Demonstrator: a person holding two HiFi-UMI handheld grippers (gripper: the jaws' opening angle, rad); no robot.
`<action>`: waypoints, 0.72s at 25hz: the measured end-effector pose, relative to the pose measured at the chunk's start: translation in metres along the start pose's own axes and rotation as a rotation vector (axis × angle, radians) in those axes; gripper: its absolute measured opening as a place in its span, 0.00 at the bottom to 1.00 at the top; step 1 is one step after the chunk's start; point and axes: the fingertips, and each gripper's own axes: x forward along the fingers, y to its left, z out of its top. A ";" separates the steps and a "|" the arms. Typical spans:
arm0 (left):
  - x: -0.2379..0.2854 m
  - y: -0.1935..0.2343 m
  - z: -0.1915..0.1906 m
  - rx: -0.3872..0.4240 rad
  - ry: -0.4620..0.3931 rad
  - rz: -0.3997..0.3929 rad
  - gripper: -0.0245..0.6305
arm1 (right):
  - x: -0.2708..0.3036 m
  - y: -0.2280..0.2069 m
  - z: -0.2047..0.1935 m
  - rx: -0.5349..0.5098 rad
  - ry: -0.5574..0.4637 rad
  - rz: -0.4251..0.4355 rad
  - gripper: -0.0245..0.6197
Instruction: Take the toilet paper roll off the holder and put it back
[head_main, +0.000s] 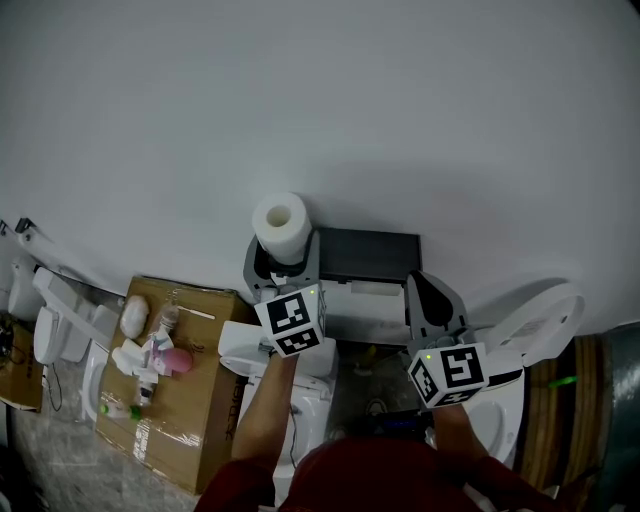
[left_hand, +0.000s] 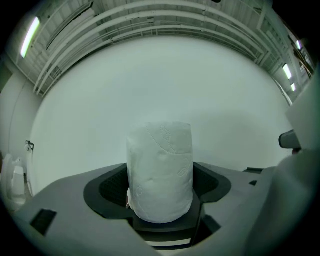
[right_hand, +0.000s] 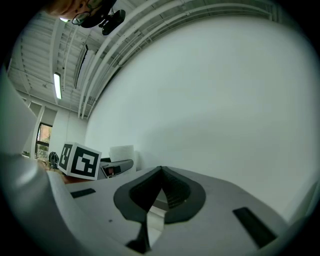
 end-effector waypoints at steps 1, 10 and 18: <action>0.001 0.001 -0.003 0.017 0.000 0.007 0.67 | 0.000 -0.001 -0.001 0.001 0.000 -0.002 0.05; 0.000 0.001 -0.012 0.029 0.023 0.030 0.67 | -0.001 0.000 -0.001 0.007 -0.001 0.002 0.05; 0.001 0.000 -0.012 0.028 0.028 0.022 0.67 | 0.000 0.001 0.000 0.009 -0.002 0.002 0.05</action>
